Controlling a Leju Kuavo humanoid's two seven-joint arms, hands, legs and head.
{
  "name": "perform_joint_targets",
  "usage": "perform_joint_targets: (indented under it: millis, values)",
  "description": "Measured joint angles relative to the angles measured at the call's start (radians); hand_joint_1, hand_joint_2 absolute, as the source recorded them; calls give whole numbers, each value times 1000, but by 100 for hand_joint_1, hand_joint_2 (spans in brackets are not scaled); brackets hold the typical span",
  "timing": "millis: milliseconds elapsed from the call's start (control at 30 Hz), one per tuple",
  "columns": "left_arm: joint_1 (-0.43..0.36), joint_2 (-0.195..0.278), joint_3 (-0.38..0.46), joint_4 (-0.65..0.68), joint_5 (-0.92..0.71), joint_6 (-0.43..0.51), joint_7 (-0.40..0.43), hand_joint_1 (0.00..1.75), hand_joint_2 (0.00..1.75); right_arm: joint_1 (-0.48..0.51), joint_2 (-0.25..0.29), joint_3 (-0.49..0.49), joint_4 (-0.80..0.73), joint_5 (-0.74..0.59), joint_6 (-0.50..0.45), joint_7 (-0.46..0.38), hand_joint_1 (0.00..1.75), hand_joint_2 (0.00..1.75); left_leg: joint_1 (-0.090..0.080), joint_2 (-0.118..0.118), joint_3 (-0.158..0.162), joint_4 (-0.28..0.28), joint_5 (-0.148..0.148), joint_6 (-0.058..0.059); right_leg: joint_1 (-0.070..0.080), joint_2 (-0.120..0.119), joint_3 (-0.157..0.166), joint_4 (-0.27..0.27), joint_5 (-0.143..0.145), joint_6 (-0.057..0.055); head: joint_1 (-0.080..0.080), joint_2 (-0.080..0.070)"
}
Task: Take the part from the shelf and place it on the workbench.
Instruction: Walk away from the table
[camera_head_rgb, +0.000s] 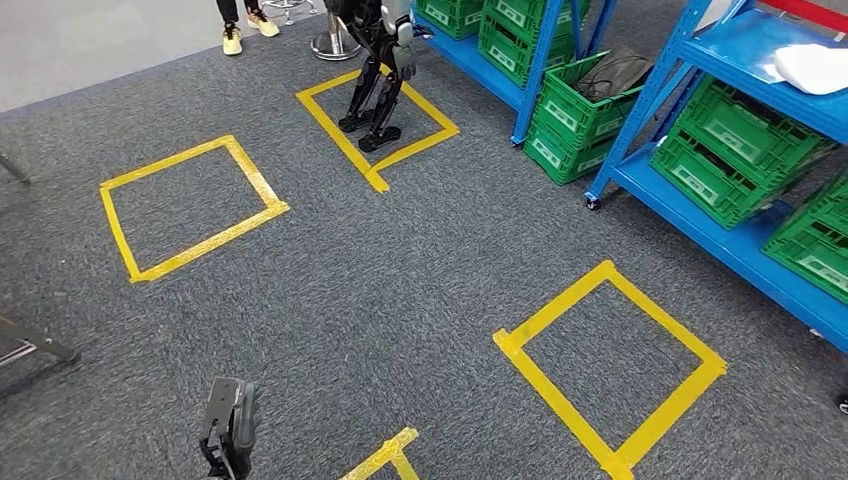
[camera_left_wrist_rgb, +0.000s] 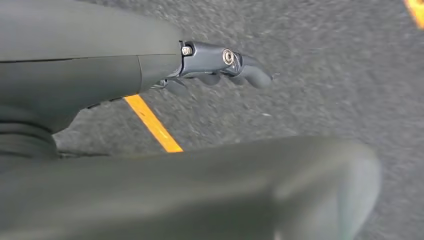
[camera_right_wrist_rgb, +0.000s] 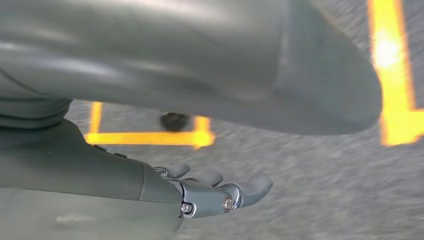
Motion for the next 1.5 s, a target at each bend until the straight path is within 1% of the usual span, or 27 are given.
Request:
perform_joint_targets:
  millis: [33, 100, 167, 200, 233, 300, 367, 400, 467, 533, 633, 700, 733, 767, 833, 900, 967, 1000, 1067, 1133, 1200, 1233, 1267, 1300, 1367, 1400, 1500]
  values:
    - [-4, -4, -1, 23, 0, 0, 0, 0, 0, -5, 2, 1, 26, 1, -1, 2, 0, 0, 0, 14, 6, -5, 1, 6, 3, -35, -16, 31, -15, 3, 7, 0]
    - [-7, -8, -5, 66, 2, -2, 4, 0, 0, -20, 5, 2, 70, 5, -3, 8, 0, 0, -7, 45, 14, -9, -3, 16, 7, -112, -73, 150, -68, 4, 25, 0]
    - [-7, -11, -8, 104, 10, -13, 28, 0, 0, -30, 12, 10, 105, 26, -11, 42, 0, 0, -14, 77, 18, -9, -9, 21, 6, -137, -128, 258, -107, 5, 31, 0]
    - [-6, -13, -10, 124, 15, -20, 49, 0, 0, -31, 16, 18, 121, 46, -17, 79, 0, 0, -16, 92, 19, -9, -12, 22, 6, -141, -131, 268, -104, 4, 33, 0]
    - [-4, -16, -13, 142, 19, -25, 70, 0, 0, -31, 22, 29, 136, 70, -23, 127, 0, 0, -17, 105, 22, -9, -15, 21, 7, -144, -112, 238, -84, 2, 34, 0]
    - [5, -23, -20, 176, 17, -30, 99, 0, 0, -31, 34, 57, 162, 121, -28, 230, 0, 0, -18, 128, 31, -8, -22, 17, 13, -171, -33, 100, -33, -7, 40, 0]
    - [16, -30, -27, 205, 11, -36, 111, 0, 0, -35, 51, 89, 179, 158, -17, 305, 0, 0, -20, 150, 39, -8, -31, 7, 23, -201, 30, 3, -14, -19, 42, 0]
    - [20, -33, -32, 218, 9, -42, 118, 0, 0, -38, 60, 106, 187, 168, -6, 327, 0, 0, -20, 160, 43, -7, -34, 2, 28, -205, 40, -9, -18, -24, 41, 0]
    - [26, -42, -42, 238, 10, -58, 145, 0, 0, -40, 75, 134, 202, 180, 23, 352, 0, 0, -18, 175, 51, -9, -40, -10, 29, -185, 48, -13, -16, -33, 38, 0]
    - [29, -51, -48, 254, 15, -78, 187, 0, 0, -39, 89, 158, 214, 183, 54, 361, 0, 0, -15, 144, 46, 18, -64, -20, 24, -167, 62, -26, -14, -42, 32, 0]
    - [40, -57, -59, 284, 36, -103, 257, 0, 0, -46, 108, 189, 228, 177, 91, 349, 0, 0, -9, 64, -39, 197, -145, -27, 19, -137, 71, -33, -13, -53, 18, 0]
    - [56, -59, -64, 303, 63, -107, 297, 0, 0, -48, 119, 205, 235, 169, 106, 334, 0, 0, -8, 51, -89, 278, -158, -30, 19, -107, 71, -32, -14, -54, 10, 0]
    - [61, -59, -64, 310, 74, -107, 313, 0, 0, -48, 122, 212, 238, 167, 109, 330, 0, 0, -7, 48, -88, 263, -136, -30, 18, -92, 71, -30, -15, -53, 6, 0]
    - [65, -59, -64, 317, 84, -107, 326, 0, 0, -48, 126, 219, 241, 165, 110, 329, 0, 0, -5, 43, -69, 211, -100, -29, 16, -79, 72, -27, -17, -51, 1, 0]
    - [64, -59, -64, 327, 98, -111, 350, 0, 0, -48, 131, 233, 246, 166, 107, 332, 0, 0, -1, 8, -11, 74, -40, -27, 15, -60, 69, -17, -23, -41, -8, 0]
    - [61, -59, -65, 335, 107, -121, 370, 0, 0, -49, 133, 247, 251, 167, 97, 337, 0, 0, -1, -18, 23, 10, -28, -22, 14, -44, 61, -10, -26, -27, -10, 0]
    - [61, -59, -65, 341, 109, -127, 381, 0, 0, -49, 134, 258, 256, 164, 86, 339, 0, 0, -4, -6, 32, 8, -29, -10, 10, -28, 52, -11, -23, -14, -8, 0]
    - [61, -59, -66, 344, 112, -128, 384, 0, 0, -48, 134, 262, 258, 163, 82, 339, 0, 0, -4, 3, 34, 5, -26, -4, 10, -33, 47, -6, -25, -9, -6, 0]
    - [62, -58, -66, 348, 126, -131, 385, 0, 0, -49, 137, 269, 262, 161, 75, 343, 0, 0, -3, 20, 36, -1, -22, 7, 11, -79, 15, 55, -58, -3, 6, 0]
    - [63, -56, -66, 352, 145, -136, 382, 0, 0, -51, 141, 278, 263, 161, 69, 349, 0, 0, -7, 37, 36, -2, -24, 14, 11, -130, -47, 190, -120, -1, 21, 0]
    - [64, -55, -65, 357, 156, -140, 380, 0, 0, -52, 144, 286, 265, 161, 65, 353, 0, 0, -11, 54, 37, -2, -27, 17, 10, -140, -92, 283, -147, 0, 25, 0]
    - [64, -55, -65, 359, 158, -142, 380, 0, 0, -52, 144, 289, 265, 161, 64, 354, 0, 0, -12, 59, 38, -1, -28, 18, 11, -141, -88, 275, -133, -1, 25, 0]
    - [64, -55, -65, 361, 159, -143, 380, 0, 0, -51, 144, 291, 266, 161, 62, 355, 0, 0, -13, 63, 41, -1, -30, 17, 11, -141, -65, 227, -104, -3, 26, 0]
    - [63, -56, -65, 361, 159, -144, 380, 0, 0, -50, 144, 293, 267, 161, 61, 356, 0, 0, -13, 65, 43, -1, -31, 16, 12, -144, -27, 154, -70, -8, 29, 0]
    - [62, -57, -65, 362, 160, -144, 379, 0, 0, -52, 144, 296, 267, 161, 60, 356, 0, 0, -15, 69, 46, 0, -36, 9, 18, -152, 39, 31, -35, -18, 35, 0]
    - [62, -57, -65, 362, 160, -144, 378, 0, 0, -54, 144, 298, 268, 161, 60, 356, 0, 0, -17, 70, 46, 2, -38, 5, 21, -155, 56, 2, -31, -21, 35, 0]
    - [61, -57, -65, 365, 160, -144, 378, 0, 0, -56, 146, 306, 270, 161, 60, 356, 0, 0, -16, 72, 46, 6, -40, 6, 22, -152, 65, -6, -31, -16, 27, 0]
